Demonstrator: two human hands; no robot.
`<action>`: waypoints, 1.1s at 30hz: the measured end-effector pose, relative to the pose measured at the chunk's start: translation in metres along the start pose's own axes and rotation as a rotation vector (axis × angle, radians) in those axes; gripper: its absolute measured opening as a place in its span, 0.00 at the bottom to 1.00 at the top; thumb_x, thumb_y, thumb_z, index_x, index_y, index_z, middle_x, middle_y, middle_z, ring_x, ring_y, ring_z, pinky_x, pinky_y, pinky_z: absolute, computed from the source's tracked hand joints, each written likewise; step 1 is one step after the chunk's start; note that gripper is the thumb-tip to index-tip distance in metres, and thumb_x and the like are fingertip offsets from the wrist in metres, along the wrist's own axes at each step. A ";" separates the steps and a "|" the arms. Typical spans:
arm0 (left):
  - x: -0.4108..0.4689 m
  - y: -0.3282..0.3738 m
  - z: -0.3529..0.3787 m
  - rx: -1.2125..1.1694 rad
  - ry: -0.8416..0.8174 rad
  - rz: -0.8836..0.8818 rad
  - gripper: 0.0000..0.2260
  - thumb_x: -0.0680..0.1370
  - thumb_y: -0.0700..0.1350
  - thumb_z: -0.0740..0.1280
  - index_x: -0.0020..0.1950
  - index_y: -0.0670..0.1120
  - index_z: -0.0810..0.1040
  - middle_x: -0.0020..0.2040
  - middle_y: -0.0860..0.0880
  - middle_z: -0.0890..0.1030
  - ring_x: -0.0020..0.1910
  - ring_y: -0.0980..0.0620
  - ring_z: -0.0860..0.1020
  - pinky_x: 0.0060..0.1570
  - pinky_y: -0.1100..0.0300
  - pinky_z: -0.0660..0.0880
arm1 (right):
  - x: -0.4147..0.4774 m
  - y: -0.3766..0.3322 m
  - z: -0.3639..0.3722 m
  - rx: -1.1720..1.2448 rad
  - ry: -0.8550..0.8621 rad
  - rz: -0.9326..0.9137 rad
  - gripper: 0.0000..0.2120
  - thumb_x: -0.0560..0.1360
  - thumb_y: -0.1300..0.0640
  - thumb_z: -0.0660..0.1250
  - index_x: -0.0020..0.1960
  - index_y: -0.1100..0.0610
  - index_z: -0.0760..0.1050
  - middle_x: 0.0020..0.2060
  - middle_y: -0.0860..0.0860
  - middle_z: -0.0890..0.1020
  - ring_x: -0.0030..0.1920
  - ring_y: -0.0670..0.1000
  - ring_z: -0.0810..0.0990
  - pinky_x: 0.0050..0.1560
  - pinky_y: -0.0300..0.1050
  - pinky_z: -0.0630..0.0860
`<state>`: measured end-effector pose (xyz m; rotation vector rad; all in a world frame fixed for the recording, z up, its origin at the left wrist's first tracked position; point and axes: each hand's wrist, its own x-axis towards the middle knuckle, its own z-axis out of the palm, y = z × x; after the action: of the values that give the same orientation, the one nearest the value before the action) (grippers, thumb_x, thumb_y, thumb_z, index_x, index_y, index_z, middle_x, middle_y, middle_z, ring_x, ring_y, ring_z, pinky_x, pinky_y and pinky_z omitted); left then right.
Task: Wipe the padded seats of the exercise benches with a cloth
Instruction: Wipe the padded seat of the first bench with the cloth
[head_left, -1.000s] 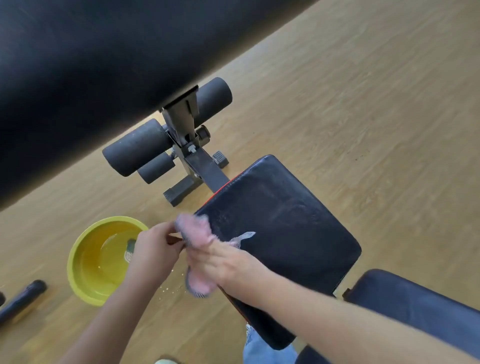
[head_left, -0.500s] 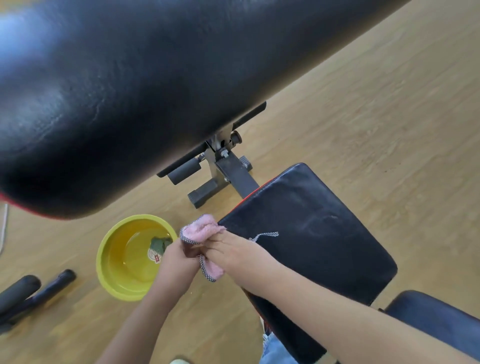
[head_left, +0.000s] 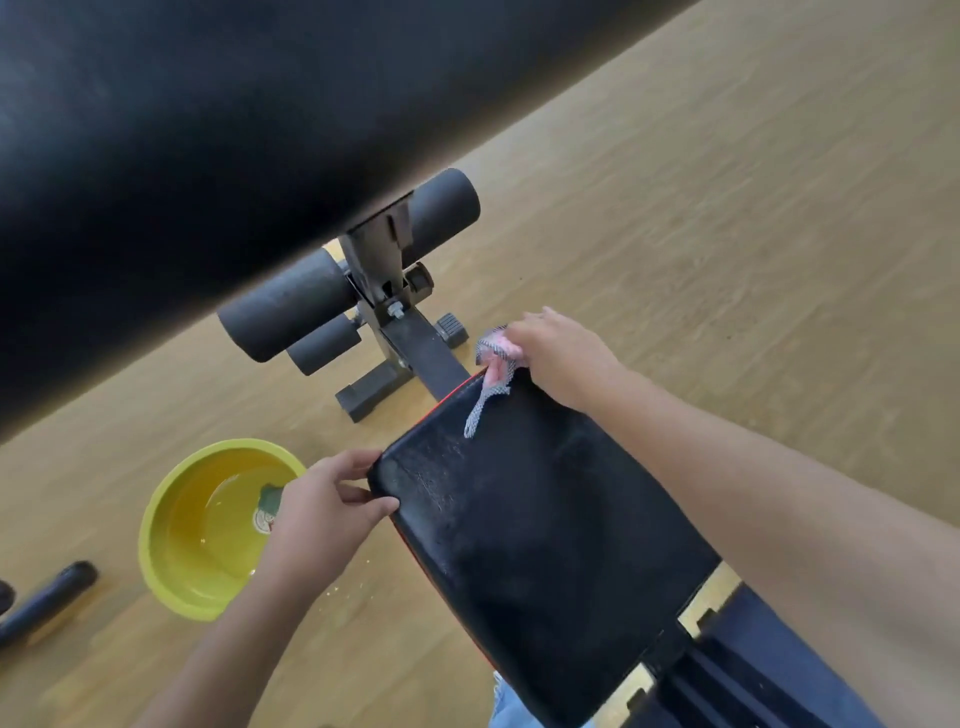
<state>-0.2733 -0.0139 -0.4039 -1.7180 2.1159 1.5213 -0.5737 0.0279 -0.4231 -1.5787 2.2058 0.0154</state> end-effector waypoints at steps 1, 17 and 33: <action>0.000 0.000 0.001 0.017 0.000 0.014 0.20 0.70 0.41 0.79 0.56 0.58 0.80 0.54 0.55 0.83 0.44 0.61 0.83 0.40 0.73 0.70 | 0.007 0.010 -0.004 0.042 0.015 0.108 0.10 0.76 0.68 0.59 0.47 0.53 0.71 0.47 0.53 0.79 0.58 0.59 0.77 0.72 0.54 0.69; 0.000 0.003 0.005 0.158 0.015 0.035 0.19 0.71 0.42 0.78 0.61 0.49 0.81 0.52 0.49 0.84 0.45 0.50 0.80 0.43 0.55 0.72 | -0.200 0.067 0.035 0.705 0.008 1.039 0.23 0.81 0.38 0.60 0.41 0.56 0.78 0.41 0.55 0.83 0.42 0.57 0.72 0.42 0.42 0.73; 0.001 0.009 0.002 0.212 -0.011 0.098 0.15 0.73 0.41 0.77 0.59 0.45 0.81 0.47 0.52 0.80 0.40 0.50 0.78 0.44 0.55 0.73 | -0.280 -0.168 0.105 0.568 0.024 1.223 0.22 0.65 0.54 0.82 0.54 0.61 0.80 0.31 0.48 0.82 0.38 0.48 0.85 0.55 0.50 0.83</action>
<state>-0.2811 -0.0138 -0.3994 -1.5548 2.2912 1.2675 -0.3134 0.2477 -0.3828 0.1627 2.5073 -0.2398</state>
